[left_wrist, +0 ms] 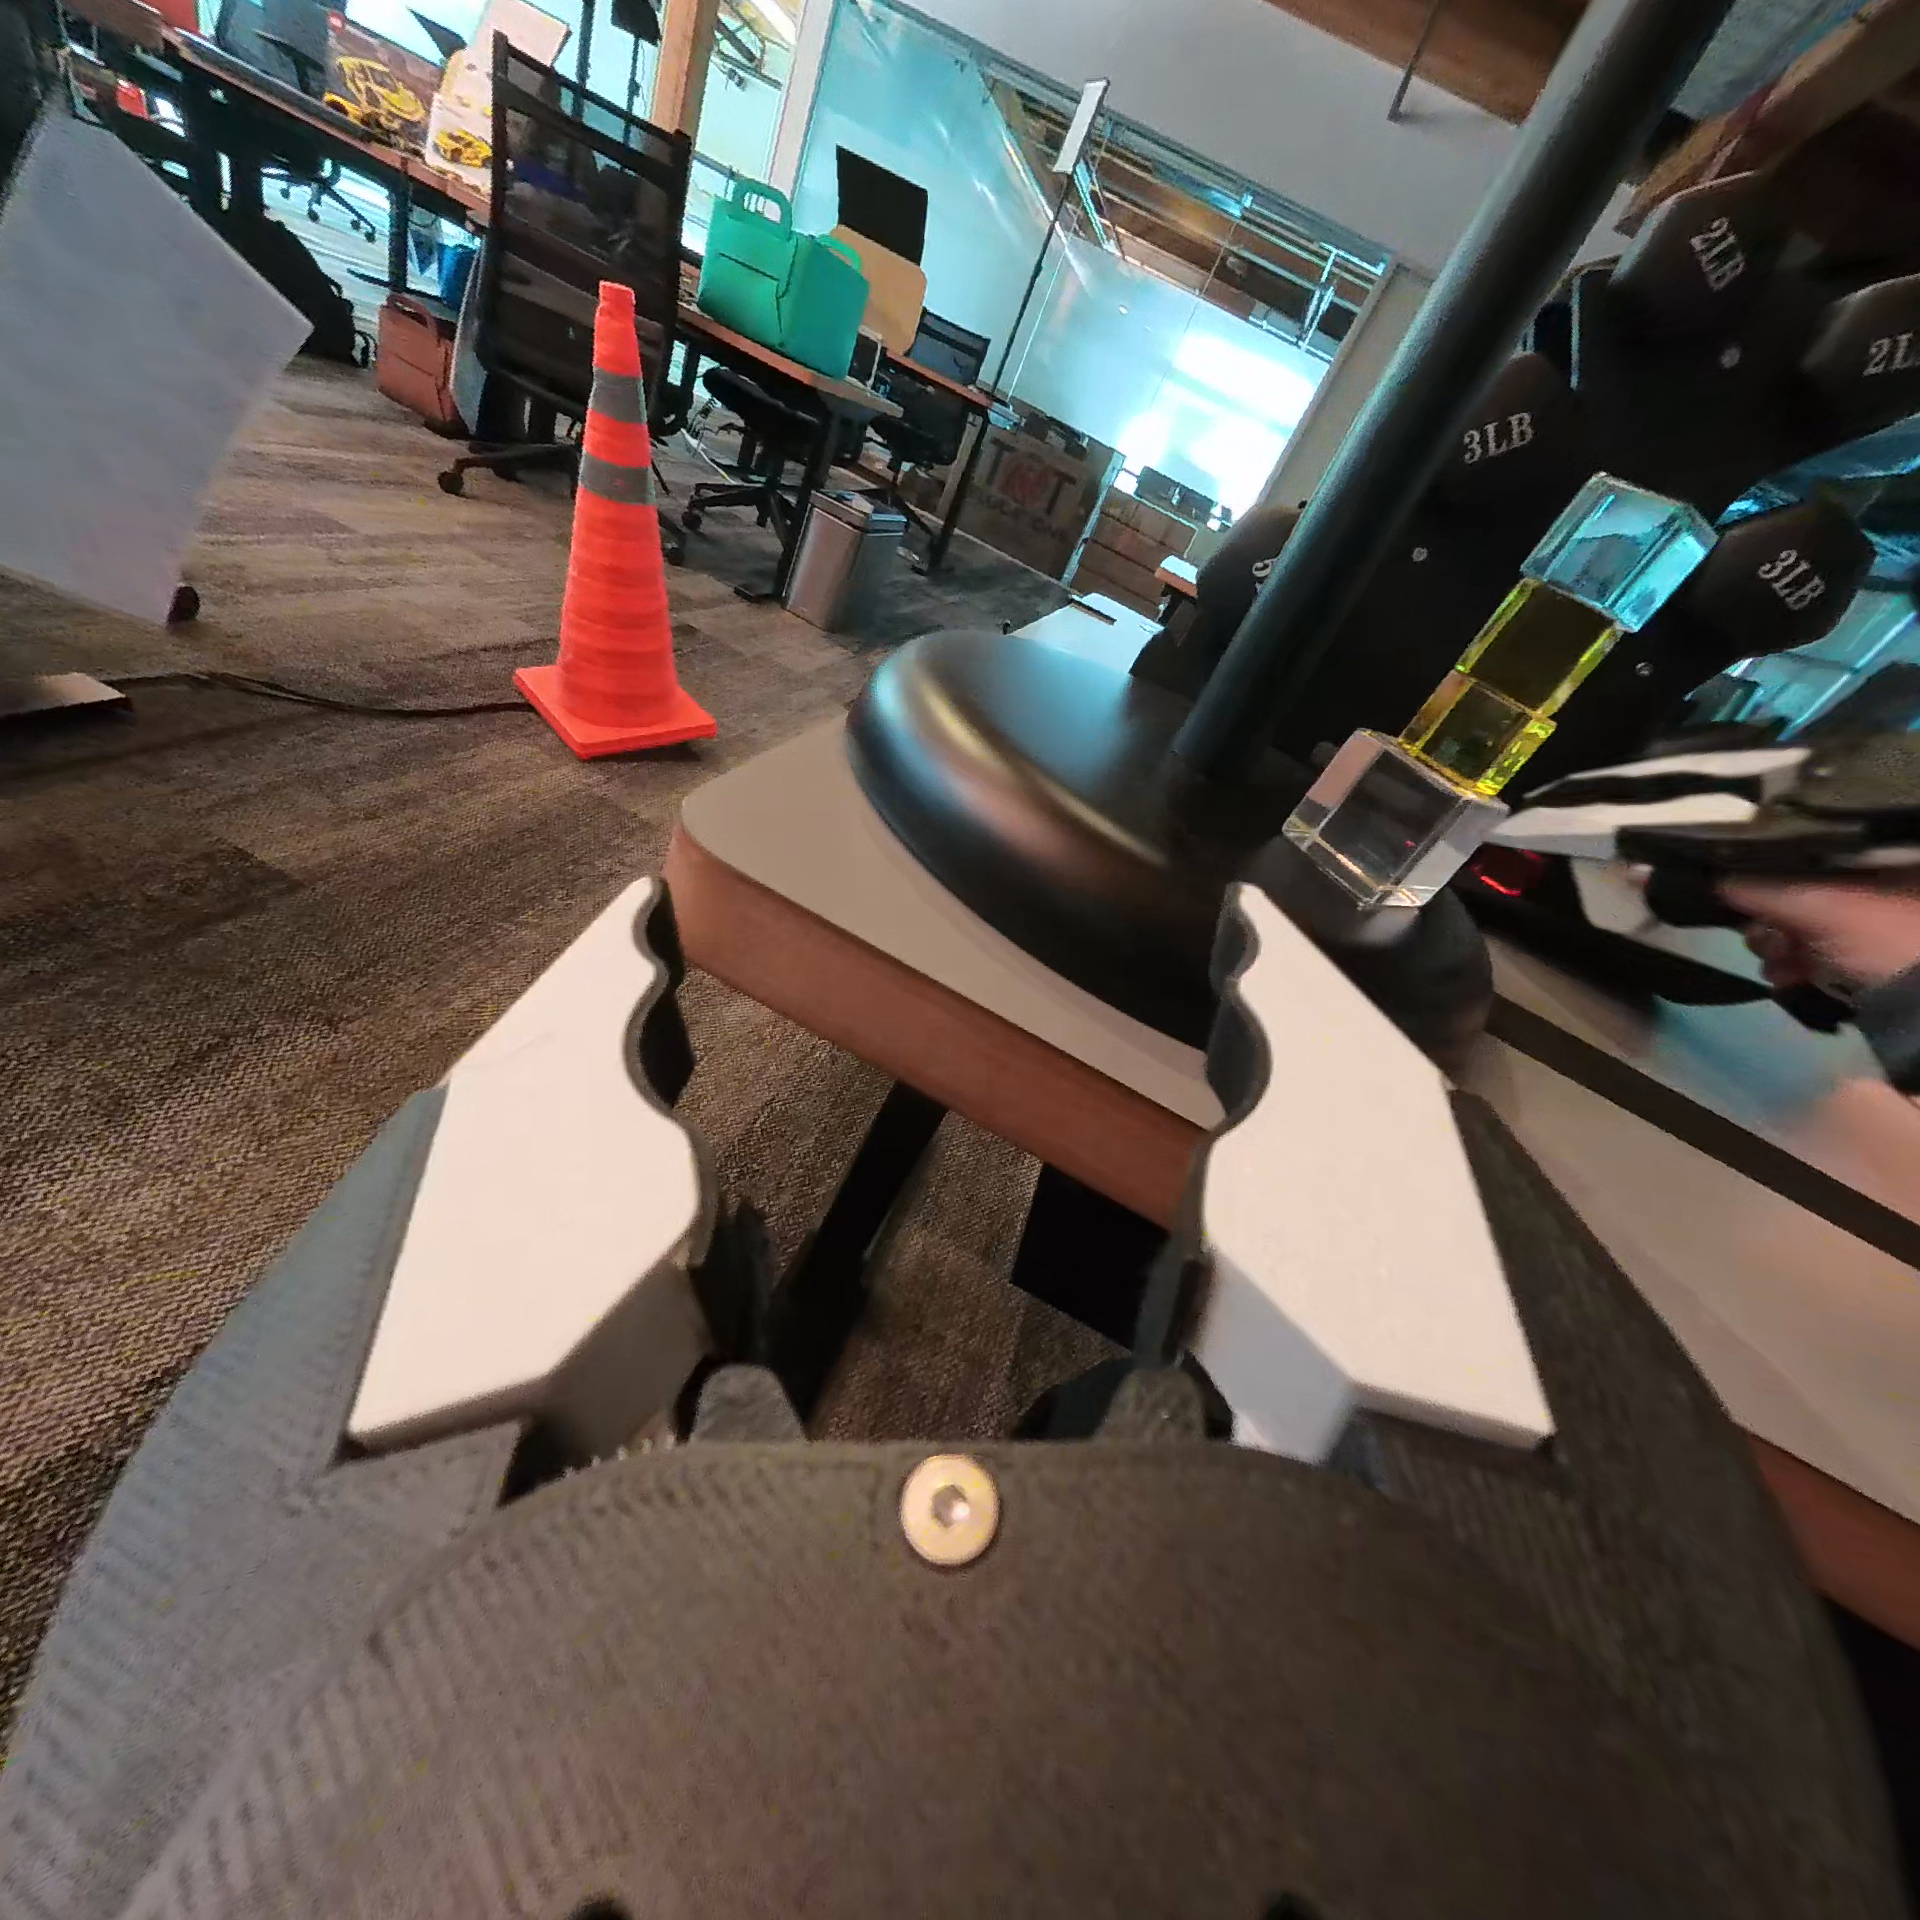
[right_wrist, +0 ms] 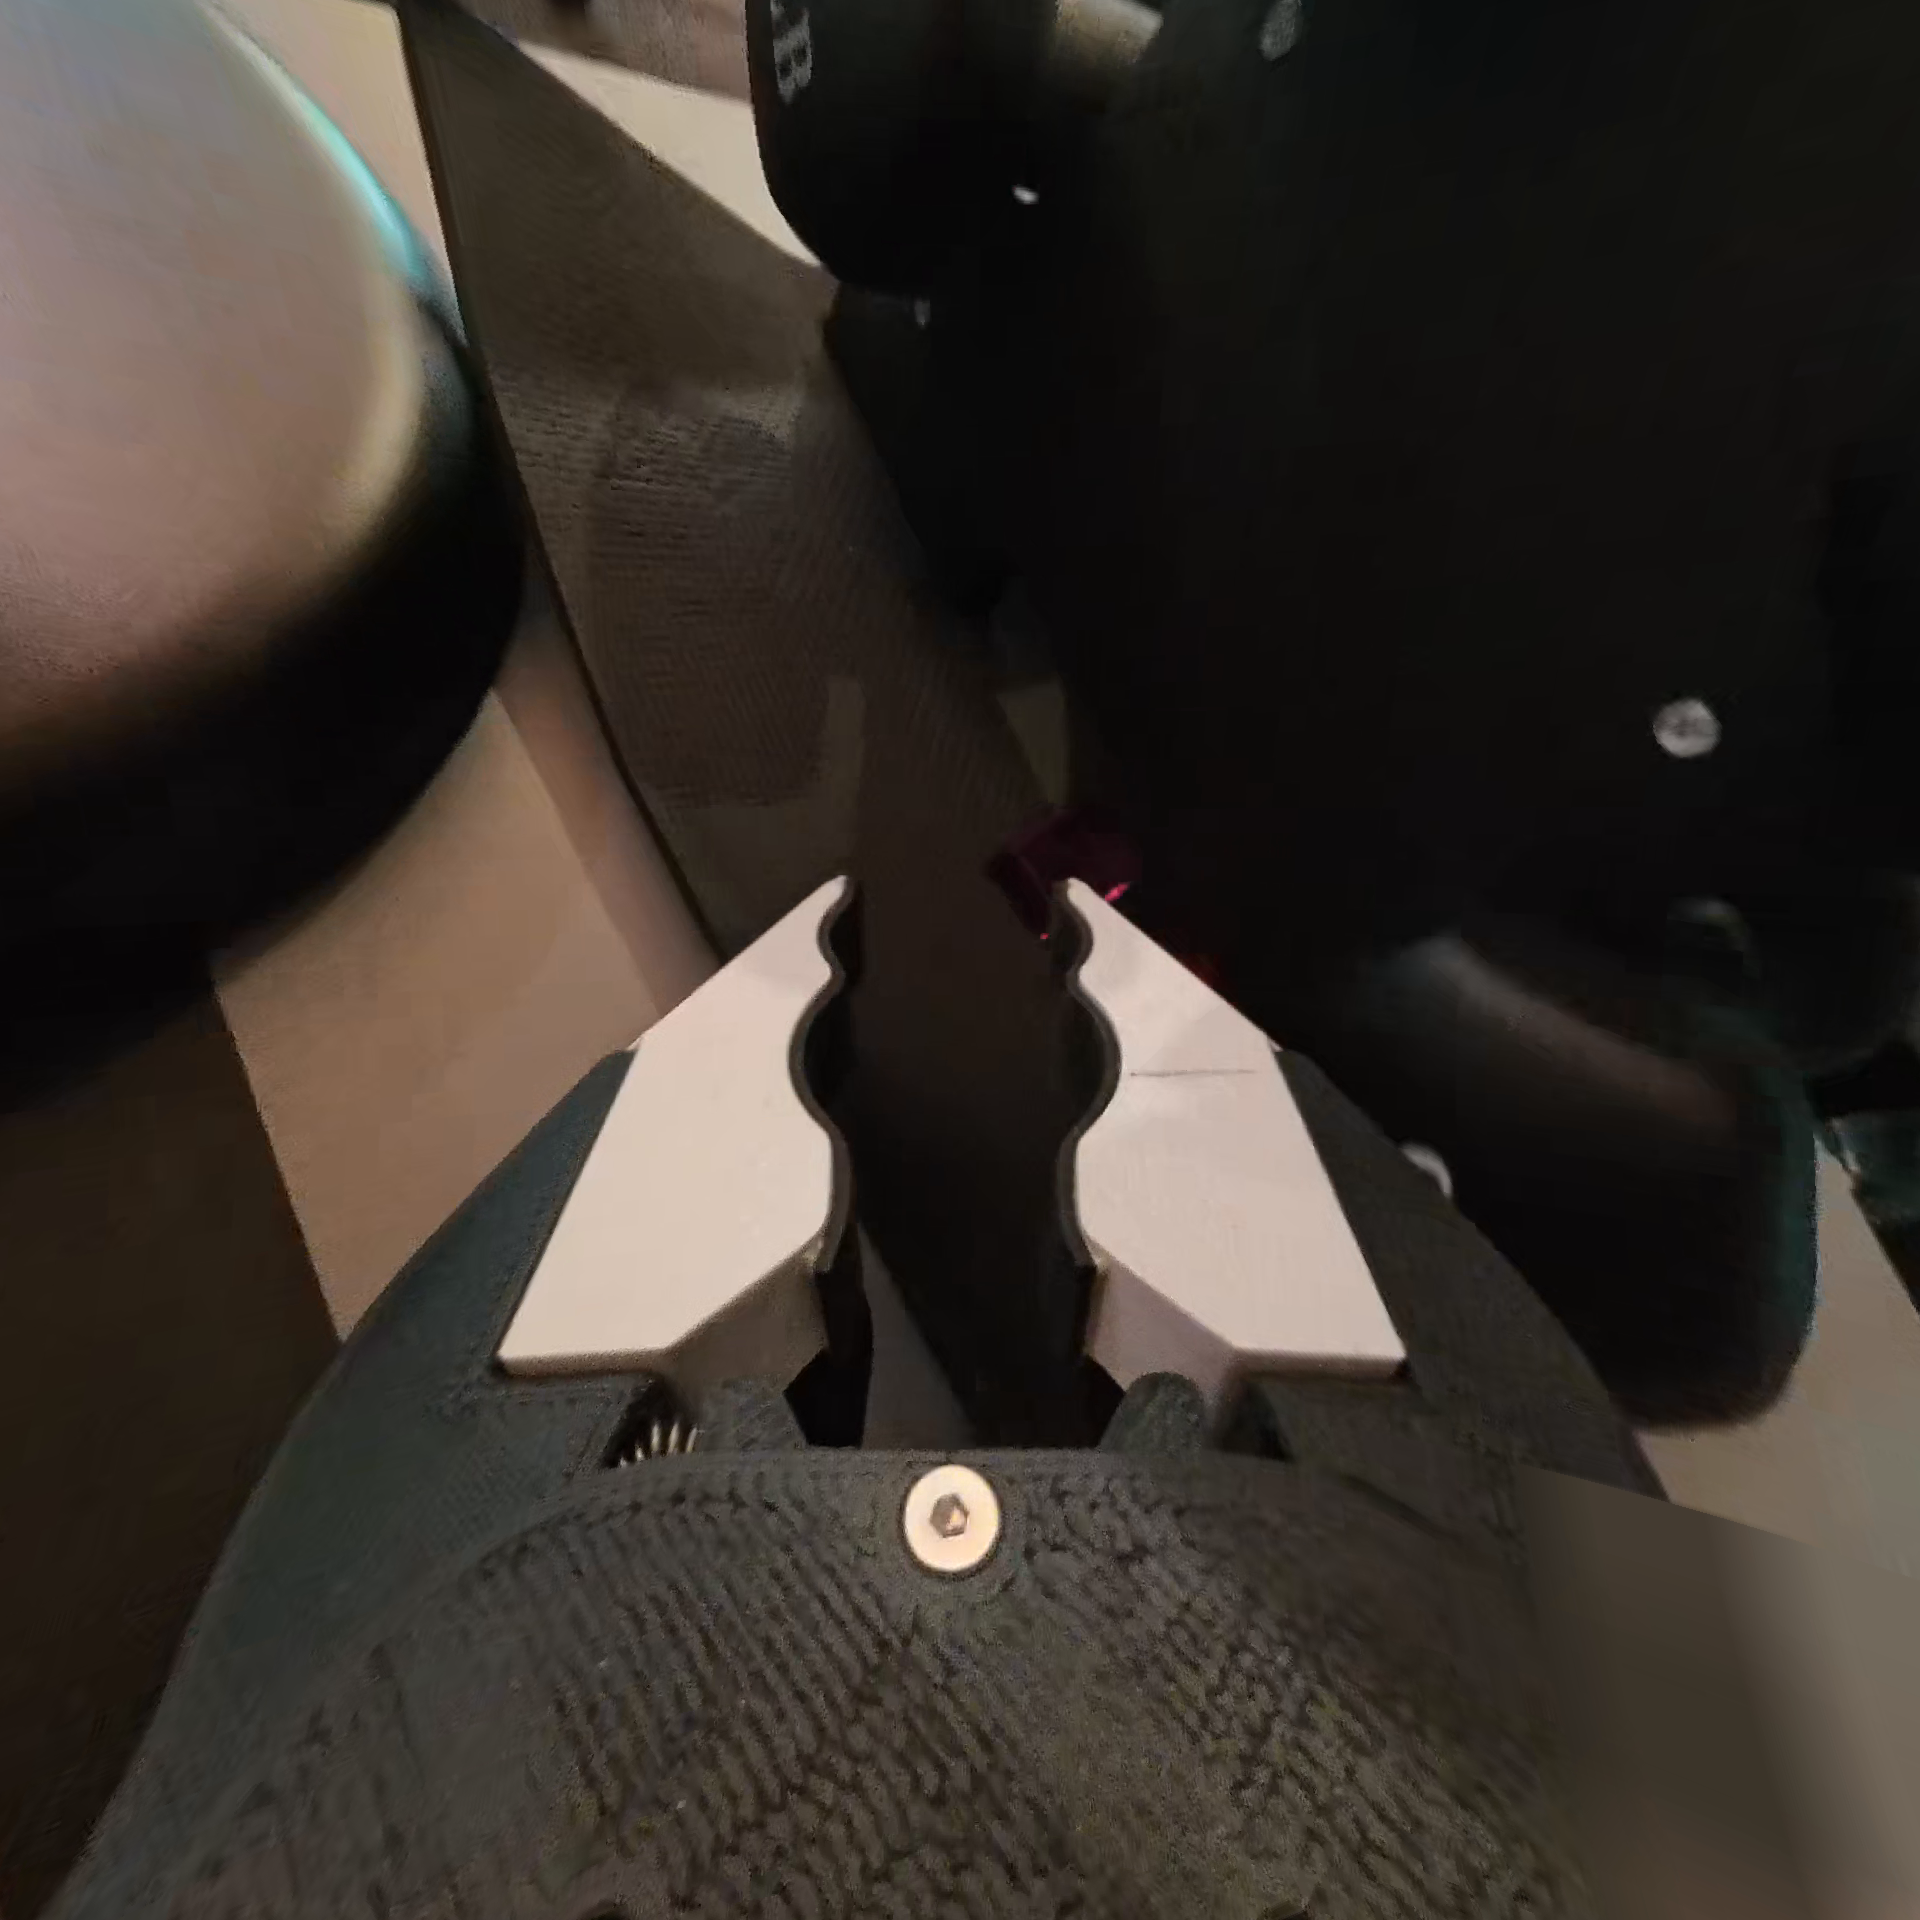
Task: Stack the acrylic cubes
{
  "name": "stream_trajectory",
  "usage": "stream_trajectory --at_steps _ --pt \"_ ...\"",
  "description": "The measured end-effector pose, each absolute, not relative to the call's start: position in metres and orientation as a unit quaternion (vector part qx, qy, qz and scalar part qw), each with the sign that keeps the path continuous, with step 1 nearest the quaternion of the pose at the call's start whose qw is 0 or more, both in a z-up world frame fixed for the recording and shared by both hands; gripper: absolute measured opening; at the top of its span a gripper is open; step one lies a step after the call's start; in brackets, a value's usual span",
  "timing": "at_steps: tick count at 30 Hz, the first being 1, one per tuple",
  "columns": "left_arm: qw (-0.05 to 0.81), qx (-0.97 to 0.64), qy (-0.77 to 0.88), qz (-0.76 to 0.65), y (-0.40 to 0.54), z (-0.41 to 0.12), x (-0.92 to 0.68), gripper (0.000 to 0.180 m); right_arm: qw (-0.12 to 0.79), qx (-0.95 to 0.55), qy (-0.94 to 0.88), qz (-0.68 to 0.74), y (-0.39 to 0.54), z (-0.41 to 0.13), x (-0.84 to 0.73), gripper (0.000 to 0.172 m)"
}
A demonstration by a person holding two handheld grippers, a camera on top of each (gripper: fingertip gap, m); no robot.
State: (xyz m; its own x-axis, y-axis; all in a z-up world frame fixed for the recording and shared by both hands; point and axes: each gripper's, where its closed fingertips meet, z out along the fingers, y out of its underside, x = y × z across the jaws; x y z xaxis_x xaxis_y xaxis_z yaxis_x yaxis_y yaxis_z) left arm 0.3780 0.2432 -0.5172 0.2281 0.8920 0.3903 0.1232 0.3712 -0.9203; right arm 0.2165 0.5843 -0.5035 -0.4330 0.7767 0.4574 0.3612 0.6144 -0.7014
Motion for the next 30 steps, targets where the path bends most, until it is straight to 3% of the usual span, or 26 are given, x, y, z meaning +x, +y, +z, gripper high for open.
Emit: stream_trajectory --at_steps 5,9,17,19,20,22,30 --pt "0.625 -0.478 -0.534 0.310 0.248 -0.515 0.380 0.102 0.341 -0.442 -0.804 0.204 0.587 -0.526 0.186 0.052" --pt "0.625 -0.472 -0.535 0.316 0.242 -0.512 0.382 0.101 0.371 -0.457 -0.796 0.141 0.603 -0.532 0.178 0.044" --pt "0.629 -0.462 -0.537 0.321 0.233 -0.510 0.386 0.101 0.360 -0.492 -0.781 0.134 0.605 -0.534 0.176 0.050" --pt "0.630 -0.460 -0.536 0.321 0.232 -0.509 0.387 0.101 0.304 -0.452 -0.814 0.202 0.577 -0.529 0.184 0.039" --pt "0.631 -0.460 -0.537 0.321 0.231 -0.509 0.387 0.101 0.242 -0.441 -0.827 0.252 0.556 -0.527 0.196 0.024" --pt "0.633 -0.458 -0.538 0.317 0.230 -0.510 0.387 0.101 0.193 -0.457 -0.820 0.286 0.546 -0.522 0.209 0.043" --pt "0.641 -0.455 -0.536 0.307 0.233 -0.510 0.385 0.100 0.326 -0.531 -0.741 0.252 0.599 -0.517 0.193 0.054"
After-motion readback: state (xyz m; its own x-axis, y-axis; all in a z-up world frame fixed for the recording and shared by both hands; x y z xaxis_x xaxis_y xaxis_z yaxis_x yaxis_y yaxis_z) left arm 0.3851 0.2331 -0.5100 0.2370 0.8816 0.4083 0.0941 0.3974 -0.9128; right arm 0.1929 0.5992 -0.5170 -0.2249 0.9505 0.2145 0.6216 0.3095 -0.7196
